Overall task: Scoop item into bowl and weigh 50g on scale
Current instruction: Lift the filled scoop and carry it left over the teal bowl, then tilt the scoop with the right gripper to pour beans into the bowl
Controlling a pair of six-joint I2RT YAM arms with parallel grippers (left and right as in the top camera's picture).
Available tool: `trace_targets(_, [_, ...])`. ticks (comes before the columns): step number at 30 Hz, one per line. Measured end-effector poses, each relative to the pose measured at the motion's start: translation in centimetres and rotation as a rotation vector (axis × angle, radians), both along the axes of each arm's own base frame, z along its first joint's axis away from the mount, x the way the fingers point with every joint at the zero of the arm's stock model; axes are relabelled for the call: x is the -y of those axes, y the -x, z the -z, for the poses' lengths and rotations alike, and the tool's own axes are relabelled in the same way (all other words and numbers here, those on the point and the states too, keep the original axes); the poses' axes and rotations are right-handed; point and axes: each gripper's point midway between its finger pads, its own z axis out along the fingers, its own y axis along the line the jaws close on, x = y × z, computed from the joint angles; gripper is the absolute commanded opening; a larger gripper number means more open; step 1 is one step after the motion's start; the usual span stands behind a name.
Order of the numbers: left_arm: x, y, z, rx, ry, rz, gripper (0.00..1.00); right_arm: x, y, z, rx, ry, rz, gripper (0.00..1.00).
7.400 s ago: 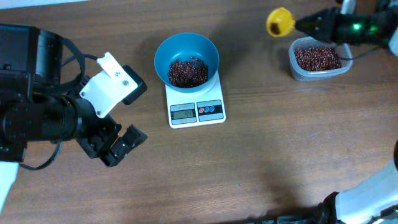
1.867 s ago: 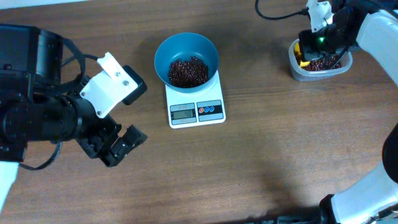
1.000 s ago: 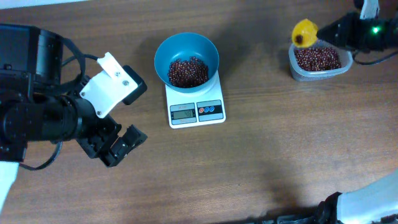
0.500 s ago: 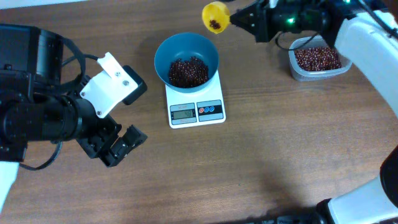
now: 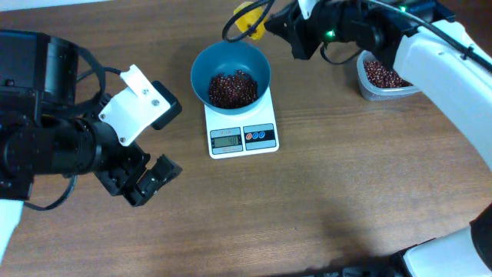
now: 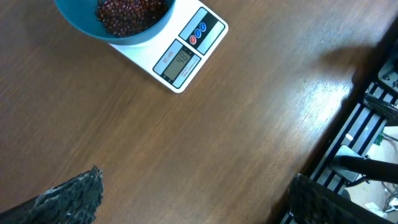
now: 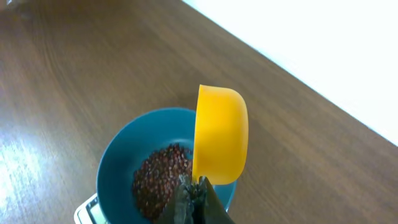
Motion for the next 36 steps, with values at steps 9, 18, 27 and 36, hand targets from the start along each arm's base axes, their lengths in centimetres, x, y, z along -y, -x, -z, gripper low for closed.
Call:
trace_targets(9, [0.0,0.0,0.0,0.000,0.000,0.000,0.99,-0.7,0.7,0.2,-0.013,0.018,-0.010,0.04])
trace_targets(18, [0.0,0.0,0.0,0.000,0.000,0.000,0.99,-0.6,0.6,0.3,-0.010,0.027,0.000,0.04])
trace_targets(27, [0.0,0.0,0.0,0.000,0.000,0.000,0.99,-2.7,2.0,0.1,0.002,0.083,-0.015,0.04])
trace_targets(36, [0.0,0.0,0.0,0.000,0.000,0.000,0.99,-2.5,1.7,0.3,0.017,0.113,0.006,0.04])
